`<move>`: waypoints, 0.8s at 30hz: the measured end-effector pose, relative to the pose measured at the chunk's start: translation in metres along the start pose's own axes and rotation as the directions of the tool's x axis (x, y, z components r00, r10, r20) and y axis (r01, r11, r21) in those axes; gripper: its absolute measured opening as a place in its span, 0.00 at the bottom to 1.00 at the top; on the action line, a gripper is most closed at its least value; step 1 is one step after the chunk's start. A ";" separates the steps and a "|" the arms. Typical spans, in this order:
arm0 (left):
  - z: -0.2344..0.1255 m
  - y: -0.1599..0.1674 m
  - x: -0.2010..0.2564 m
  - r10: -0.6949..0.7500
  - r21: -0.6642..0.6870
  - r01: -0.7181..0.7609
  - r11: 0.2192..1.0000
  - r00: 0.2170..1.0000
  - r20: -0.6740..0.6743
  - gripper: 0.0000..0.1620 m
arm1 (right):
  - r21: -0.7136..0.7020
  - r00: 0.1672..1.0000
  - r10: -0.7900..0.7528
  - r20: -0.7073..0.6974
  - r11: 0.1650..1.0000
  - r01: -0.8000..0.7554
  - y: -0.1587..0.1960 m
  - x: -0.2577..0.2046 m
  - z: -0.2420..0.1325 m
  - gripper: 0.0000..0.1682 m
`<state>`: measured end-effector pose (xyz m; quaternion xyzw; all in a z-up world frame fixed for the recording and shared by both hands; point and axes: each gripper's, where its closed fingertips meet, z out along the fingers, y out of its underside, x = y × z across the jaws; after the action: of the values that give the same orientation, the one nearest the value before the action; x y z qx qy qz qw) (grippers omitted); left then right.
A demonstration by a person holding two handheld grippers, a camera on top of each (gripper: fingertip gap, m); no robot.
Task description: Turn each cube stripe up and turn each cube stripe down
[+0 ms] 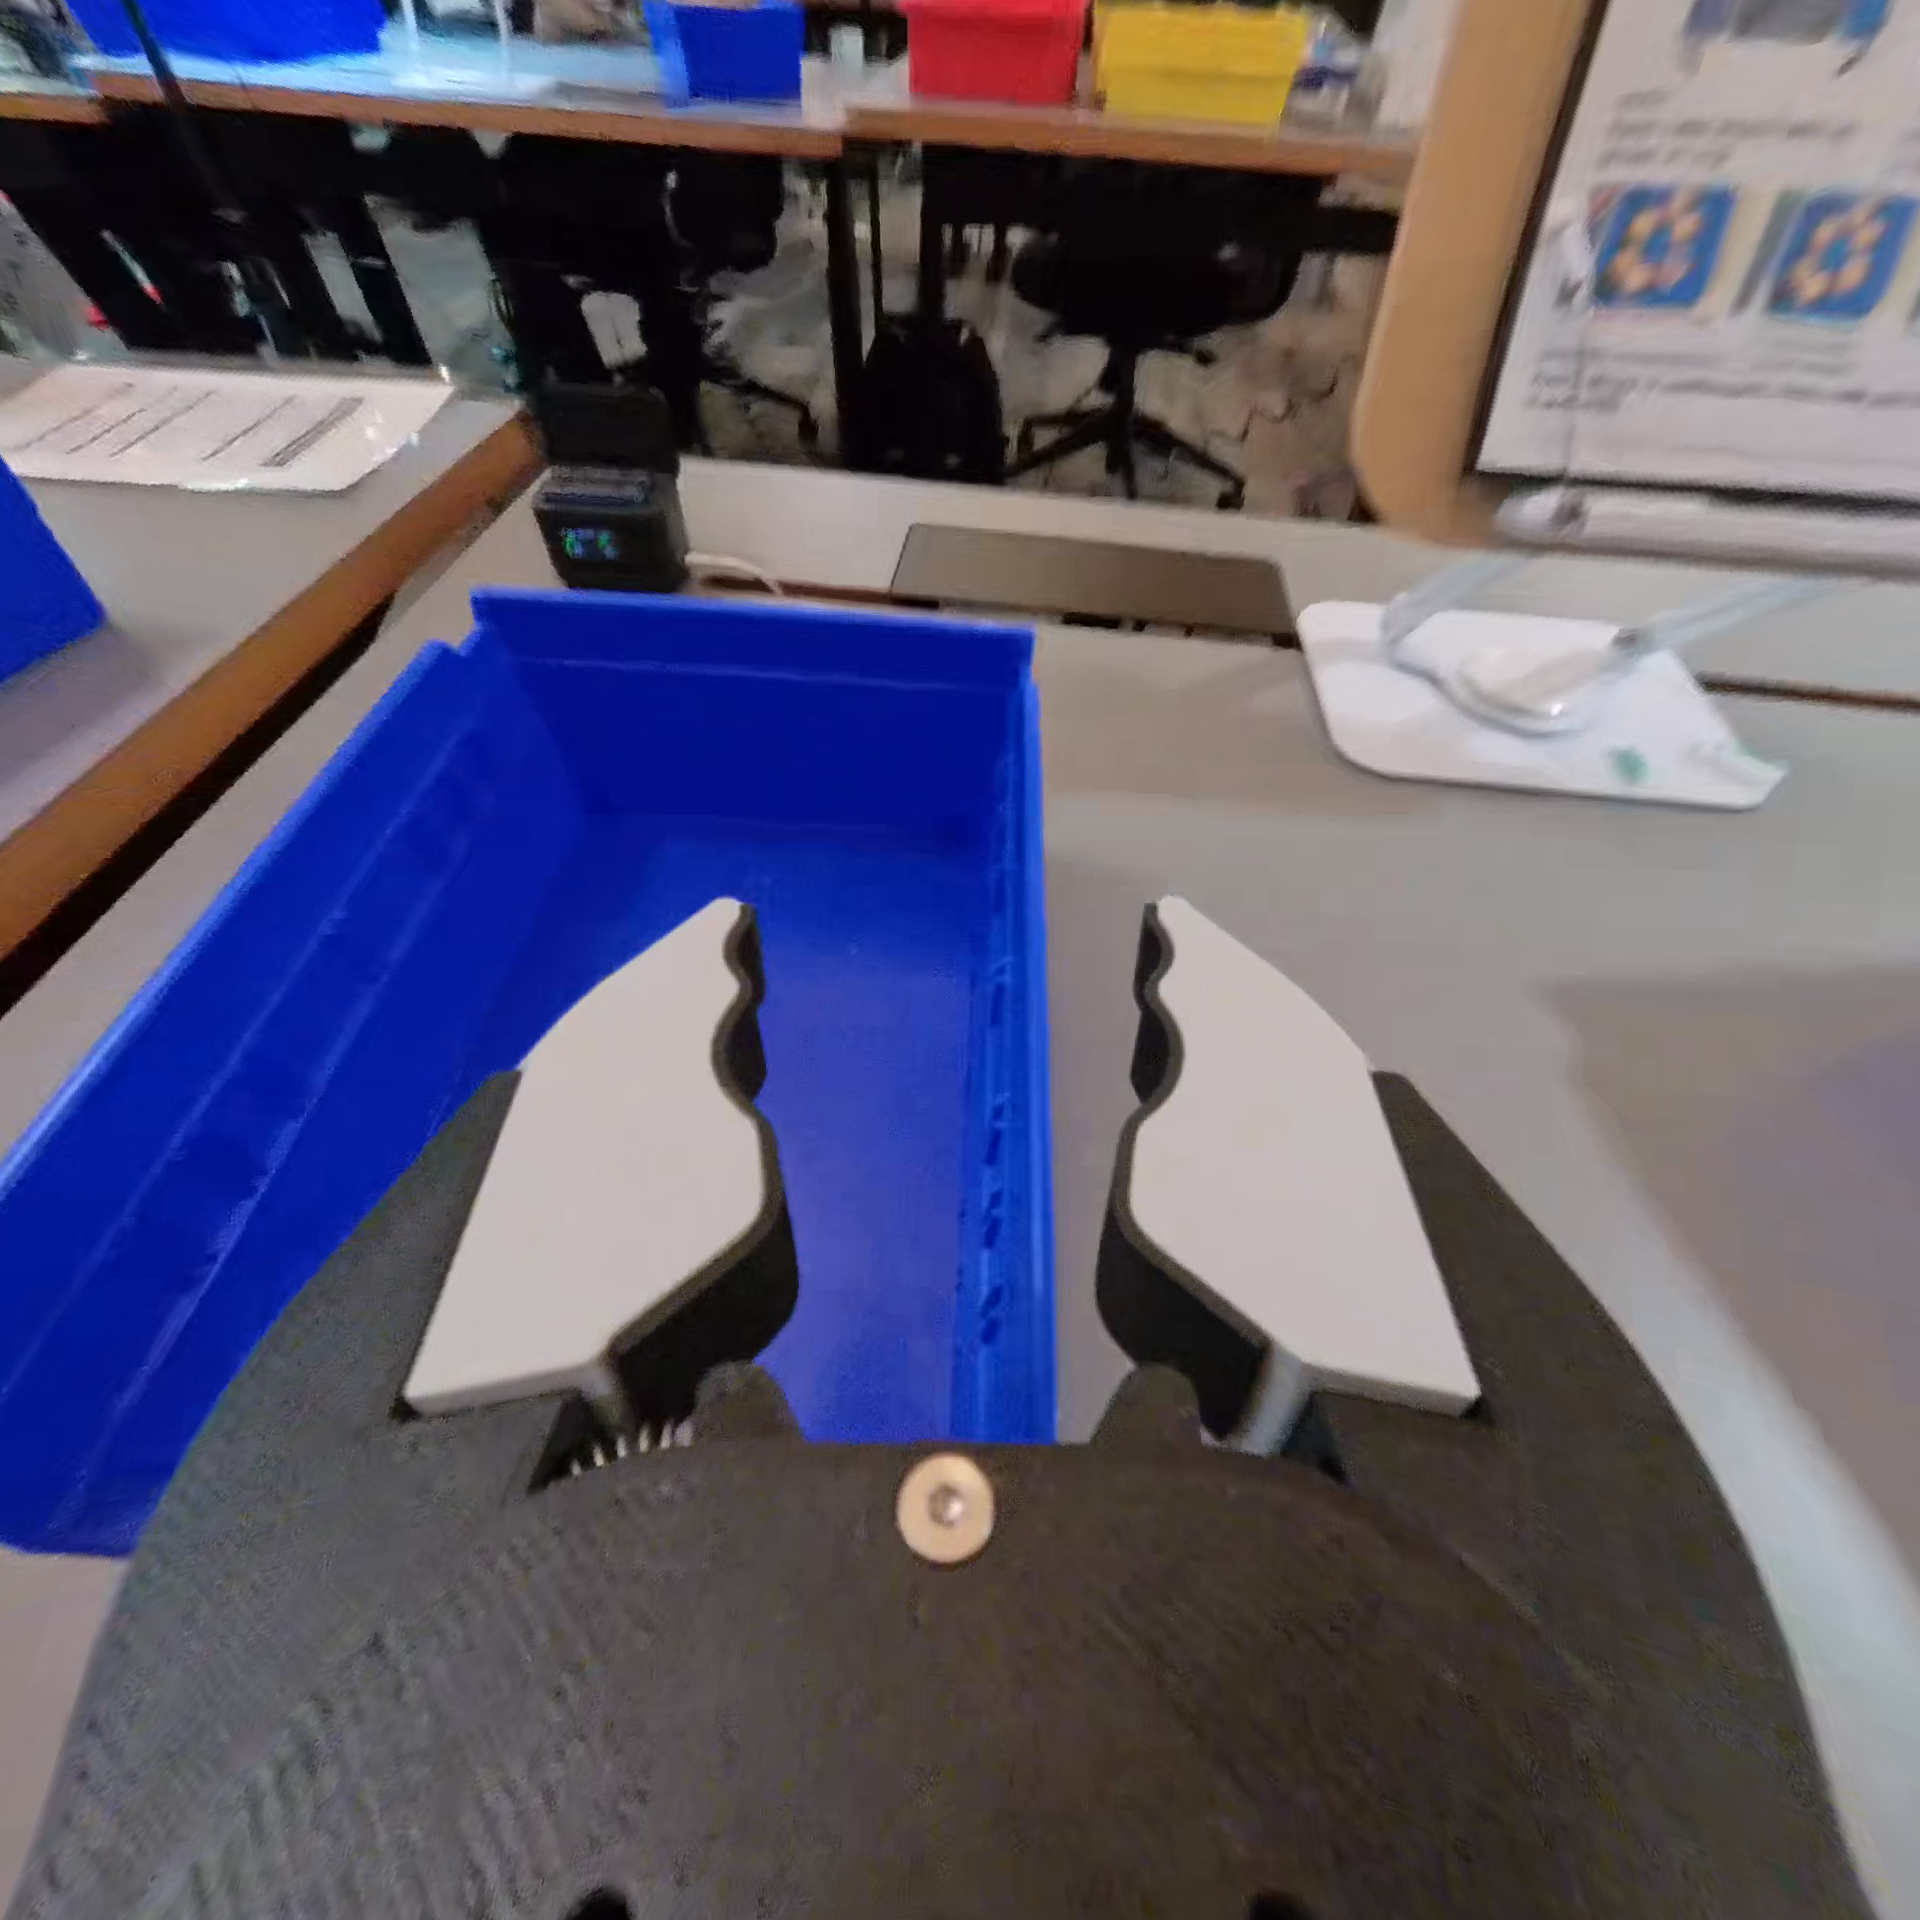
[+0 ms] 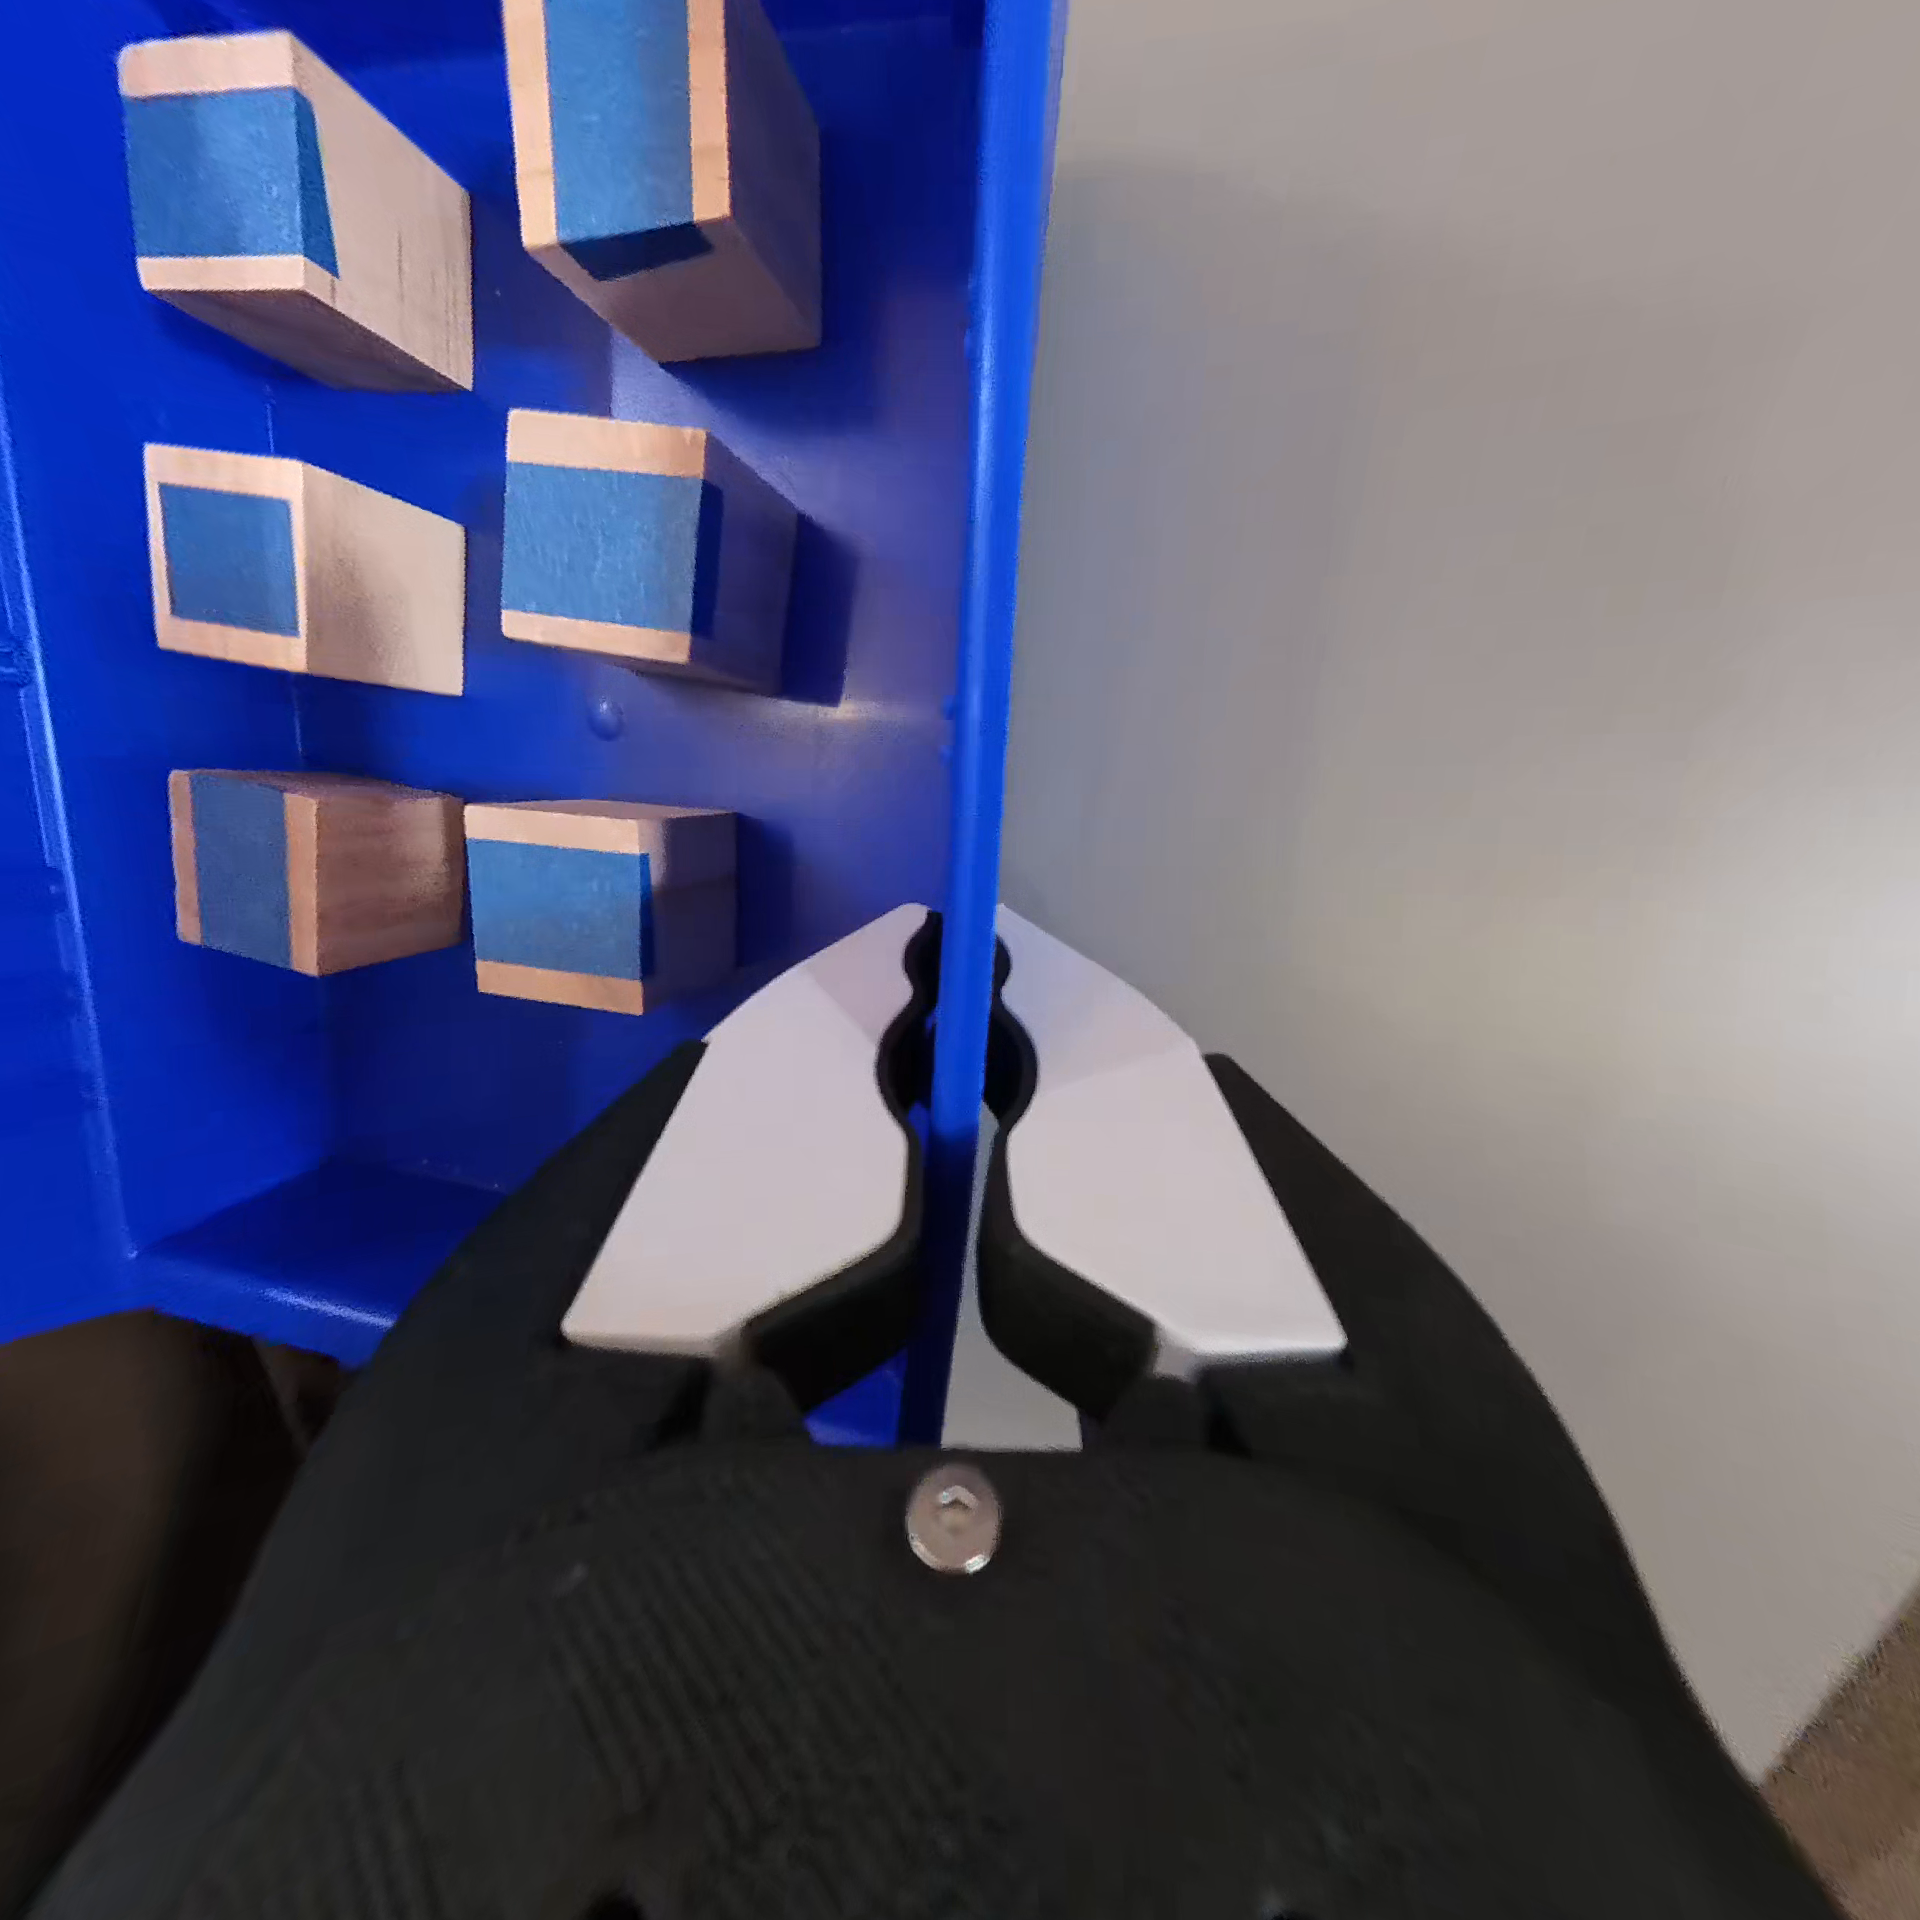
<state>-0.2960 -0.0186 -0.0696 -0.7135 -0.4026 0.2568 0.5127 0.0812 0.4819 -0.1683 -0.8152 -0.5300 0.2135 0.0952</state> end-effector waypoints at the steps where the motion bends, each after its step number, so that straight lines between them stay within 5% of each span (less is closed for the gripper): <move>1: 0.006 0.016 -0.004 0.021 -0.080 -0.021 0.997 1.000 0.003 0.47 | 0.001 1.000 -0.015 0.016 1.000 0.015 -0.005 -0.010 0.003 0.03; 4: 0.021 0.055 -0.006 0.075 -0.248 -0.075 0.966 0.997 -0.008 0.54 | -0.011 0.997 -0.061 0.051 0.998 0.062 -0.016 -0.039 0.014 0.03; 8: 0.039 0.084 -0.007 0.180 -0.336 -0.171 0.926 0.984 -0.004 0.51 | -0.034 0.988 -0.137 0.074 0.990 0.139 -0.023 -0.073 0.027 0.03; 10: 0.043 0.085 0.010 0.137 -0.329 -0.176 0.928 0.981 -0.139 0.28 | -0.048 0.982 -0.170 0.082 0.984 0.174 -0.026 -0.088 0.034 0.04; 12: 0.041 0.088 0.023 0.098 -0.341 -0.176 0.924 0.967 -0.234 0.15 | -0.067 0.977 -0.191 0.091 0.978 0.197 -0.029 -0.101 0.043 0.04; 18: 0.044 0.082 0.003 0.428 -0.347 -0.444 0.826 0.895 -0.126 0.05 | -0.070 0.962 -0.255 0.094 0.963 0.262 -0.045 -0.144 0.072 0.04; 24: 0.045 0.054 -0.016 0.373 -0.289 -0.374 0.881 0.926 -0.062 0.05 | -0.043 0.942 -0.302 0.146 0.950 0.311 -0.070 -0.208 0.103 0.04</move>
<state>-0.3234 -0.0162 -0.1364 -0.8467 -0.2902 0.2861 0.3421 -0.0951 0.3157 -0.1821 -0.7089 -0.6621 0.2345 0.0638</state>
